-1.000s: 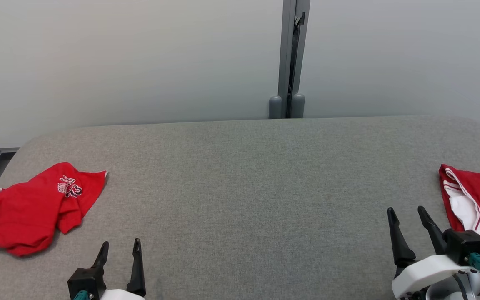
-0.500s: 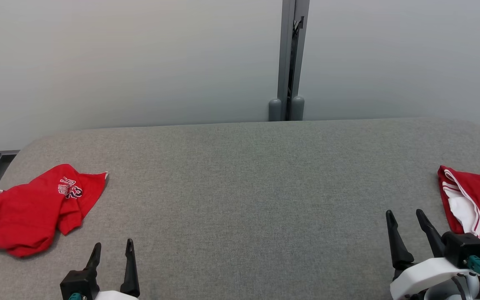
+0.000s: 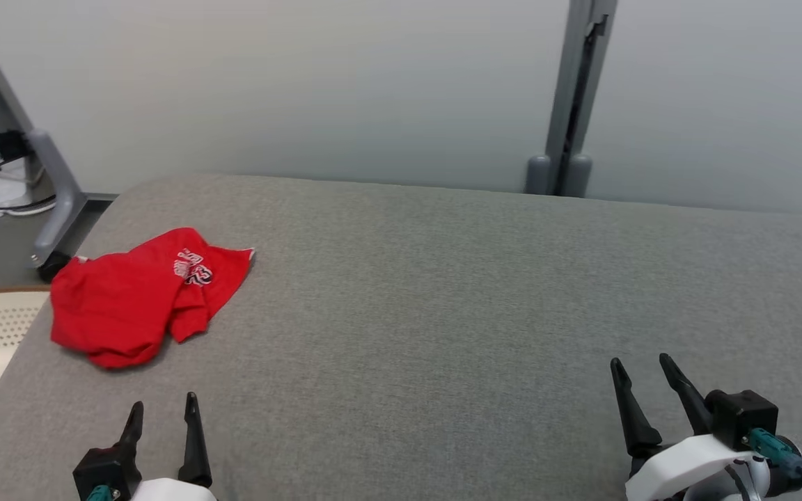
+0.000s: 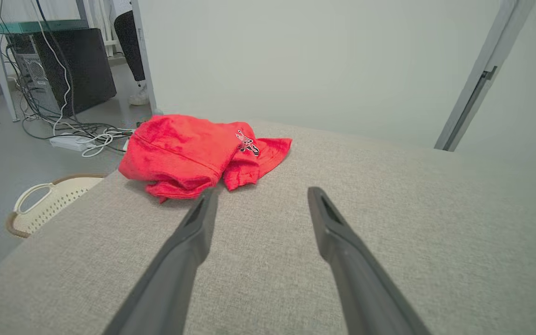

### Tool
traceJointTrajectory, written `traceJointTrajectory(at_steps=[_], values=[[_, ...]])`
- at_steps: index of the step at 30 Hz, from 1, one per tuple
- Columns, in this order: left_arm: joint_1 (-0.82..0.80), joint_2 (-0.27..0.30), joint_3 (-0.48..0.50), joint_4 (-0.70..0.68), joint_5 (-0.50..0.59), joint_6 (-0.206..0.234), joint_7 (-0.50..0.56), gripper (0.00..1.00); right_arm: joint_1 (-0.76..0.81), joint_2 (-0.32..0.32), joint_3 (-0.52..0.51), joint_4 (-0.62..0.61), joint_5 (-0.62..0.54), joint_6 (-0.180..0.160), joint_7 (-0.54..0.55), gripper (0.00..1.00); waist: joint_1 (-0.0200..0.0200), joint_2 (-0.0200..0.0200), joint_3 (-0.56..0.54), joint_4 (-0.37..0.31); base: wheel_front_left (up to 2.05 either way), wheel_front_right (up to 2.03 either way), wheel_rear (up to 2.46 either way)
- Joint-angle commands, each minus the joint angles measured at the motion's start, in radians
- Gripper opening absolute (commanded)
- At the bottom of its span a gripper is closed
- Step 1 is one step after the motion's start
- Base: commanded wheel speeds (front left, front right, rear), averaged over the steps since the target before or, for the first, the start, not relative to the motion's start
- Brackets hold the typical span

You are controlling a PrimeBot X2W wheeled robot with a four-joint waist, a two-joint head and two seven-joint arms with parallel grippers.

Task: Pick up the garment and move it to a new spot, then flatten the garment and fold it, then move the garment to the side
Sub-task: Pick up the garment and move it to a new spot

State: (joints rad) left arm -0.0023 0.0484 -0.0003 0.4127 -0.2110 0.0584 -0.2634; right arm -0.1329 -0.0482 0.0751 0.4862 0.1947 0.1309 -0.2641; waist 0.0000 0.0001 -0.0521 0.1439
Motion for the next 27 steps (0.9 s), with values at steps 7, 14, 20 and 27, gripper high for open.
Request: traceJointTrajectory(at_steps=[7, 14, 20, 27], values=[[-0.003, 0.005, 0.063, -0.004, 0.024, -0.017, -0.001, 1.0, -0.008, -0.006, 0.051, -0.007, 0.027, 0.0, 0.0, 1.0, 0.0, -0.0001, 0.025, 0.216, 0.0, 0.0, 0.0], [0.004, 0.005, 0.116, 0.001, 0.042, -0.03, -0.001, 1.0, -0.024, -0.006, 0.093, -0.003, 0.037, 0.0, 0.0, 1.0, 0.0, -0.0001, 0.038, 0.309, 0.0, 0.0, 0.0], [0.006, 0.004, 0.154, 0.026, 0.01, -0.056, -0.001, 1.0, -0.043, -0.007, 0.115, 0.007, 0.015, 0.0, 0.0, 1.0, 0.0, -0.0001, 0.056, 0.334, 0.0, 0.0, 0.0], [-0.049, 0.004, 0.168, 0.08, -0.028, -0.096, -0.001, 1.0, -0.081, -0.007, 0.104, 0.022, -0.033, 0.0, 0.0, 1.0, 0.0, -0.0001, 0.12, 0.27, 0.0, 0.0, 0.0]])
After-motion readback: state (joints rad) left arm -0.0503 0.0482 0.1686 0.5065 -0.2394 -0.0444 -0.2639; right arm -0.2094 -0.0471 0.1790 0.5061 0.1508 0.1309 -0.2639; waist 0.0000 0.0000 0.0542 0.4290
